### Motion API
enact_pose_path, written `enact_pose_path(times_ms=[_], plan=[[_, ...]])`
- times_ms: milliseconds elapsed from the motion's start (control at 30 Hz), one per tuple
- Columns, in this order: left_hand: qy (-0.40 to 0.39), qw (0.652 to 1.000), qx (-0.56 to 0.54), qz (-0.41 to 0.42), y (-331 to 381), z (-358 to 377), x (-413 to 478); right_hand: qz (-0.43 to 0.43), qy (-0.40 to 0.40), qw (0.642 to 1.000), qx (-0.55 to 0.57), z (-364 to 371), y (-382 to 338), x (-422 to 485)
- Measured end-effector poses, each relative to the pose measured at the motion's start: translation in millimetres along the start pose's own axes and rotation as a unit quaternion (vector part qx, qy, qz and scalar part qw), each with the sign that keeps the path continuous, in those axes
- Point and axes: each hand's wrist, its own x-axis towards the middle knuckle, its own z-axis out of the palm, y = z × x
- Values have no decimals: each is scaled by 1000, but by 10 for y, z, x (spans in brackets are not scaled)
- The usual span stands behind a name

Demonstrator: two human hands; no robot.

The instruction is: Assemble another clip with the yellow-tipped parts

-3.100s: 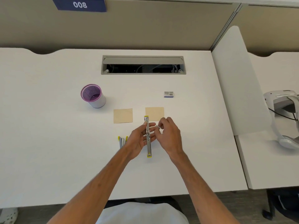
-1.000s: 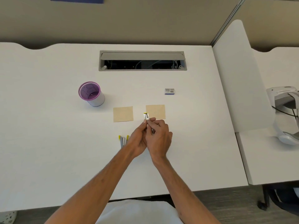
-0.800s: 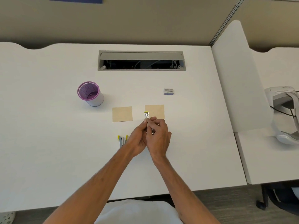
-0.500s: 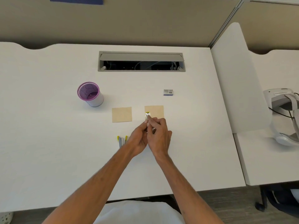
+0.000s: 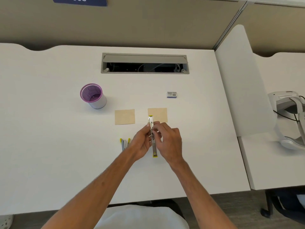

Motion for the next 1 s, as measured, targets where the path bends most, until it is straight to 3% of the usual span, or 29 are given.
enact_pose_path(times_ms=[367, 600, 733, 1000], plan=[[17, 998, 64, 21, -81, -27, -80, -16, -28, 999, 3, 108, 58, 71], [14, 1000, 25, 9, -44, -76, -122, 3, -21, 999, 32, 120, 110, -99], [8, 1000, 0, 16, -6, -61, -107, -42, -36, 998, 7, 82, 172, -199], [-22, 999, -32, 16, 95, -50, -72, -153, -163, 971, -87, -20, 365, -387]])
